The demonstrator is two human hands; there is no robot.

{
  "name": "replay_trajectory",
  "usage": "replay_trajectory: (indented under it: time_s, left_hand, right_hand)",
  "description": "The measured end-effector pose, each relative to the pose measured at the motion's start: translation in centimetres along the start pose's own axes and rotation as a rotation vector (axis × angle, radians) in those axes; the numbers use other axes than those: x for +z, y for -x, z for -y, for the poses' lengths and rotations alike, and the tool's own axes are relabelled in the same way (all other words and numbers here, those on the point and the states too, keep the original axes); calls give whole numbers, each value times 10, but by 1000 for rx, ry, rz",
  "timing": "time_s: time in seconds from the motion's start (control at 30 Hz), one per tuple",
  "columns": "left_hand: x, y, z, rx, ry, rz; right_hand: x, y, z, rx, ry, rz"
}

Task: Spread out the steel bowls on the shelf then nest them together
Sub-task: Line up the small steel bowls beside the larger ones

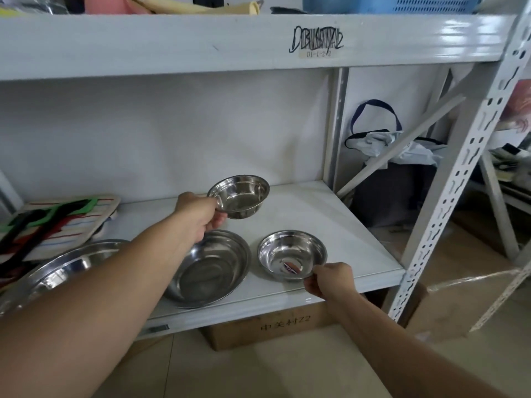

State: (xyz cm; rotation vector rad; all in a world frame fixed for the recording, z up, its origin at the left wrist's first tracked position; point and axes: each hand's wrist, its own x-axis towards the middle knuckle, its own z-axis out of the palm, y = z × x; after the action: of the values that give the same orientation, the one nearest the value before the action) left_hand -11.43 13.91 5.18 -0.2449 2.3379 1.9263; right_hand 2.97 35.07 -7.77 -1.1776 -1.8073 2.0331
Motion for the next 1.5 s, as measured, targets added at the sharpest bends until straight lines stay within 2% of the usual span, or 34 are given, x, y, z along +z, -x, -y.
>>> replay_trajectory:
  time_s: [0.23,0.43,0.6,0.67,0.77,1.0,1.27,1.37,1.5]
  left_hand:
    - [29,16,-2,23,-45,33]
    - [126,52,-14,46,-94,207]
    - [226,77,14,-53,-56,279]
    - [250,87,29,-101,-46,300]
    - [269,92,47,-152,-79,271]
    - [268,91,64,-189,-162,263]
    - [261,95,70,-296,-117,414]
    - [233,103,64,-298,-127,456]
    - [151,120,65,-217,-166,601]
  right_hand:
    - [-4,2,-7,16,-6,11]
    - [-27,6,-6,4,-94,-130]
    - [-51,6,-15,27,-163,-236]
    - [-61,2,-16,25,-175,-278]
    - [-72,-3,-19,29,-194,-248]
    - [-78,-10,-24,29,-207,-205]
    - [-78,-9,-22,29,-195,-231]
    - [-78,-3,-21,15,-161,-240]
    - [-68,11,-16,-17,-143,-238]
